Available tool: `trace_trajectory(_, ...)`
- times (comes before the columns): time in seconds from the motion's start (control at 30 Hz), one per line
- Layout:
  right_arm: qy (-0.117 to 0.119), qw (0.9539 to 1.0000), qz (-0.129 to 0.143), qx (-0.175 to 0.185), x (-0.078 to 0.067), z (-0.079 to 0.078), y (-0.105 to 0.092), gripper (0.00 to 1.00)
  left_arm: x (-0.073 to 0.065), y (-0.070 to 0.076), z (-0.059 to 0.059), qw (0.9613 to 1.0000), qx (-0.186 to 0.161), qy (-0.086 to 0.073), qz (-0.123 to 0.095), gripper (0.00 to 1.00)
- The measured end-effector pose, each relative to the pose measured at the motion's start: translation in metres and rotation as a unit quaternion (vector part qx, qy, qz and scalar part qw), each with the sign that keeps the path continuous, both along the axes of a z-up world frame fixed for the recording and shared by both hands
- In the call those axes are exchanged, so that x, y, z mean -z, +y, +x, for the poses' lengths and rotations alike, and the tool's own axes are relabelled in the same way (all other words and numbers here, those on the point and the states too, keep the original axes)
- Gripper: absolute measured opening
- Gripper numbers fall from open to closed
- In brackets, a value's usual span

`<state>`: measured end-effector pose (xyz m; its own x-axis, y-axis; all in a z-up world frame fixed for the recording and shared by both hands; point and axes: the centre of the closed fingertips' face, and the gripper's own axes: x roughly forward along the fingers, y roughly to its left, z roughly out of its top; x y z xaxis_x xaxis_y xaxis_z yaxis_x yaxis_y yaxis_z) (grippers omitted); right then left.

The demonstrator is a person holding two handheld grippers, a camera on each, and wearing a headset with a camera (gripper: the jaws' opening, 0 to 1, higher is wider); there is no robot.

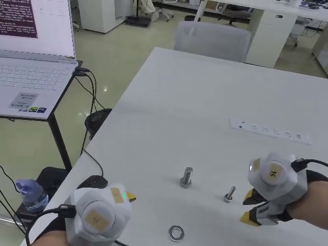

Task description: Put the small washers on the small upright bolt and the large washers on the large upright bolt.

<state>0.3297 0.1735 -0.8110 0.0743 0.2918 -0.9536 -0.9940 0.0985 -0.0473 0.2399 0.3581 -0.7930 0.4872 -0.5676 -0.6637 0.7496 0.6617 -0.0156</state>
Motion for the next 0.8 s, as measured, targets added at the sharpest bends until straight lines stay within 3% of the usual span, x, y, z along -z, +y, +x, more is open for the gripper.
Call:
trace_trajectory(0.13,0.008,0.9999,0.003,-0.009,0.001,-0.013,-0.001,0.29,-0.001,-0.001,0.0,1.0,0.001,-0.001,-0.001,0.82)
trace_trajectory(0.57,0.006,0.9996,0.008,-0.025,0.003,-0.037,-0.004,0.31,-0.003,-0.001,-0.002,1.0,0.003,-0.003,0.0,0.84)
trace_trajectory(0.8,0.004,0.9994,0.007,-0.033,0.014,-0.048,-0.003,0.35,-0.005,-0.001,0.0,1.0,0.003,-0.005,-0.001,0.84)
